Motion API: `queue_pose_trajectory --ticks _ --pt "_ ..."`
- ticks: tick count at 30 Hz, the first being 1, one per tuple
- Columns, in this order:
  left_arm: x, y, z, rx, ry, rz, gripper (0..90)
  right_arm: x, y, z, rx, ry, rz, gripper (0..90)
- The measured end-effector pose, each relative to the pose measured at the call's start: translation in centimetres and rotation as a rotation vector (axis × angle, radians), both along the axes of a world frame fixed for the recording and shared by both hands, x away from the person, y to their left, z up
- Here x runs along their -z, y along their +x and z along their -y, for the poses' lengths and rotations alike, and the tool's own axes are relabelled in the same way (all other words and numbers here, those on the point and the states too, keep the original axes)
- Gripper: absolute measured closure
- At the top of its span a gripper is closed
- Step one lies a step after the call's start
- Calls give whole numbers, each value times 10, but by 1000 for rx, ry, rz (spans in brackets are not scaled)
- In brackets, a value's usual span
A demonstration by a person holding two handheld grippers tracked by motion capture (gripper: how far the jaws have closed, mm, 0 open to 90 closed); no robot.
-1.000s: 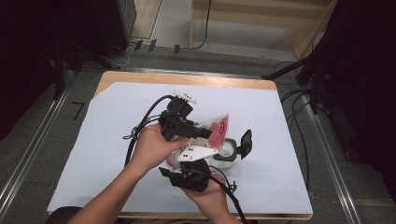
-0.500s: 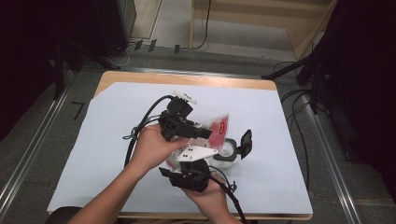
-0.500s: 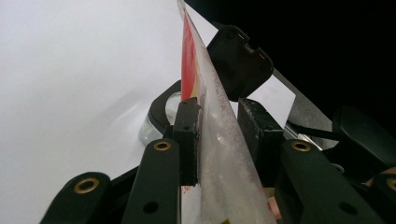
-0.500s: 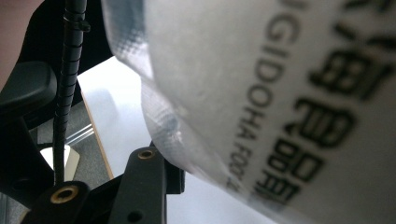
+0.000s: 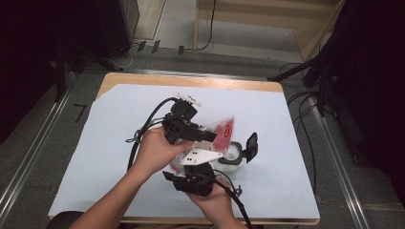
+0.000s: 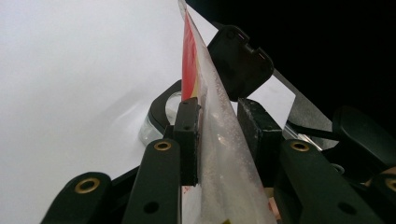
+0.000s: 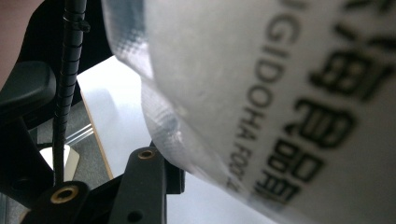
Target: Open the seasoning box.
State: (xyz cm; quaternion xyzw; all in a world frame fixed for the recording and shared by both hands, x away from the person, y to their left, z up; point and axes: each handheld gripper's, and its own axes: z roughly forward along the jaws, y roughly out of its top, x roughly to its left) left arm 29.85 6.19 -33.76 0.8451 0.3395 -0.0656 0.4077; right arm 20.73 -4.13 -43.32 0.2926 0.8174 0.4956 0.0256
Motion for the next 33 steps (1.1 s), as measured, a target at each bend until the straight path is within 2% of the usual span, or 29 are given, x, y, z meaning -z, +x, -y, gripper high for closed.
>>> queue_pose_trajectory --ticks 25,27,33 --pt "-2 -1 1 0 3 -1 705 -1 0 0 -2 3 3 633" --pt "-4 -1 2 -1 18 7 705 -1 0 0 -1 7 7 633" --pt "-3 -1 2 -2 11 7 705 -1 0 0 -2 7 11 634"
